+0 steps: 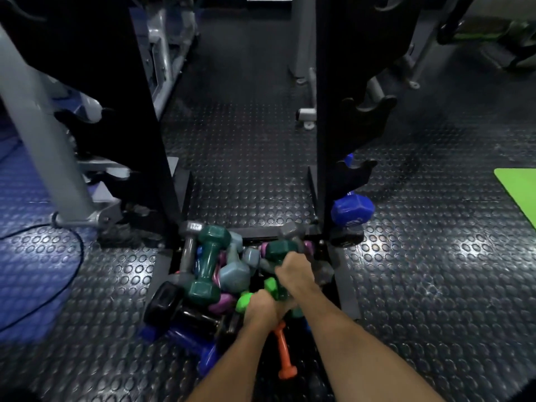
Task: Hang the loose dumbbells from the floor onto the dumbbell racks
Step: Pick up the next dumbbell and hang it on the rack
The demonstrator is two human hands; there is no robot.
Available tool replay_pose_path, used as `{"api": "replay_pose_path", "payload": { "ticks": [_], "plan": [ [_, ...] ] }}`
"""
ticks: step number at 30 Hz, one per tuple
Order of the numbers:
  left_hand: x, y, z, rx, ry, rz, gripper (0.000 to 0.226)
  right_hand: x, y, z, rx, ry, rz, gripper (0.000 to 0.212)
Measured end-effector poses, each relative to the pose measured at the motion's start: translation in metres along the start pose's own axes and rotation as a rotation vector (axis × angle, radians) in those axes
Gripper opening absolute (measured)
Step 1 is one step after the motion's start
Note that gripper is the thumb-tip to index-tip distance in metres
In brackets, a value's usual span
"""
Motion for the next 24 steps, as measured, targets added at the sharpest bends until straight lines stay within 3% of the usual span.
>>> {"api": "replay_pose_path", "payload": {
  "ticks": [2, 6, 11, 16, 20, 22, 24],
  "plan": [
    [0.003, 0.001, 0.008, 0.015, 0.036, -0.002, 0.074, 0.003, 0.005, -0.005, -0.014, -0.041, -0.001, 0.032],
    [0.021, -0.001, 0.008, -0.023, -0.018, -0.025, 0.111, 0.009, 0.017, -0.002, 0.032, -0.047, -0.067, 0.036],
    [0.022, -0.012, 0.008, 0.021, 0.001, 0.114, 0.096, 0.035, 0.021, 0.019, 0.097, -0.036, -0.262, 0.049],
    [0.019, -0.009, 0.005, 0.020, -0.094, 0.128, 0.081, 0.030, 0.017, 0.021, 0.101, -0.032, -0.168, 0.034],
    [0.013, -0.003, 0.007, 0.045, -0.257, 0.073, 0.083, 0.020, 0.018, 0.024, 0.123, 0.149, -0.147, 0.044],
    [0.002, -0.007, 0.007, 0.060, -0.428, 0.030, 0.074, 0.020, 0.016, 0.023, 0.134, 0.291, -0.156, 0.048],
    [-0.010, -0.014, 0.006, 0.087, -0.541, -0.010, 0.056, 0.020, 0.013, 0.023, 0.164, 0.448, -0.131, 0.038]
  ]
}}
Point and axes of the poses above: each hand's wrist, its own y-axis towards the middle knuckle, its own x-axis out of the palm, z = x × y, the point moved 9 cm from there along y, towards the middle knuckle, and after that the axes turned 8 degrees about y, right-handed, at the moved point
